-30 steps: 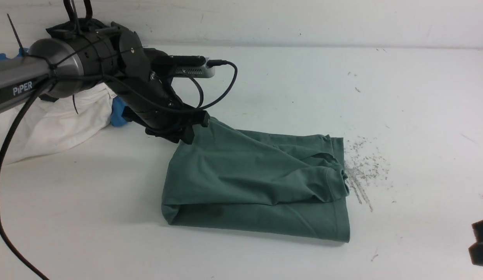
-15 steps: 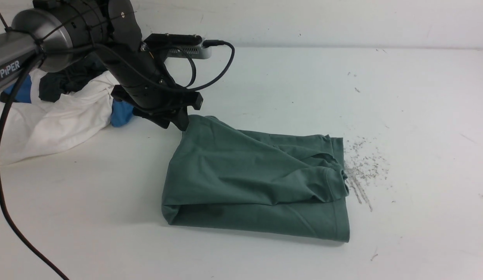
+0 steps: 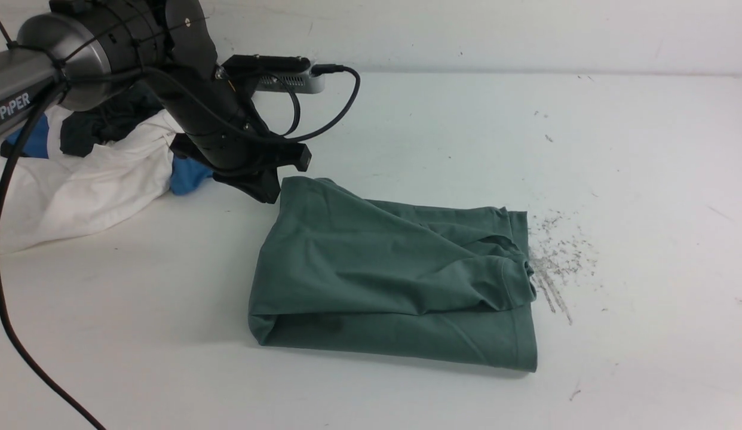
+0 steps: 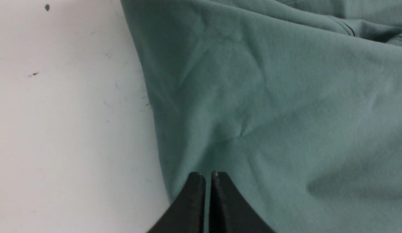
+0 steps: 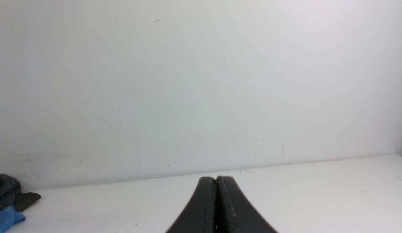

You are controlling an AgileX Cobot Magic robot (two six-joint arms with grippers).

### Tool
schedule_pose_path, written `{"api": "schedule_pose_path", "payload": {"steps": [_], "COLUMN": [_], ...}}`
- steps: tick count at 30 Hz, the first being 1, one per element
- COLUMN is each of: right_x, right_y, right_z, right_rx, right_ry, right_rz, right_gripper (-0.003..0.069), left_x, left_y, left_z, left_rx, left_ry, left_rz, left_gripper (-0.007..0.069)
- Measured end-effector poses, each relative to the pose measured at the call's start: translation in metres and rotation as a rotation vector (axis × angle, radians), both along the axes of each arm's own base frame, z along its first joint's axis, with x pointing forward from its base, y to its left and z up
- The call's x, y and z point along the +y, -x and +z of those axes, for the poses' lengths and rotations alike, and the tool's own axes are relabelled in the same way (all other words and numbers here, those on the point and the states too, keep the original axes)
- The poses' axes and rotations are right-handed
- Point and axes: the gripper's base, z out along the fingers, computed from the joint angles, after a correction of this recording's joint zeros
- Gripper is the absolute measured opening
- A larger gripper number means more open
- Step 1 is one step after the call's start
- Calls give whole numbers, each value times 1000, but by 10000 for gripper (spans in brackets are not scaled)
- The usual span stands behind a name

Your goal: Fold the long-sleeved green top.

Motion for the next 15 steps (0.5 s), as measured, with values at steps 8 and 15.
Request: {"api": "schedule_pose_path", "payload": {"steps": [8, 15], "right_x": [2, 3], "right_y": [-3, -7], "right_z": [-13, -31], "right_rx": [100, 189], "right_ry": [-3, 0], "right_rz": [26, 37], "right_gripper": [-15, -15], "left_x": [1, 4], "left_y": [0, 5], "left_z": [0, 4], "left_rx": [-1, 5], "left_ry": [-13, -56], "left_rz": [-3, -48], "left_gripper": [-4, -4]}}
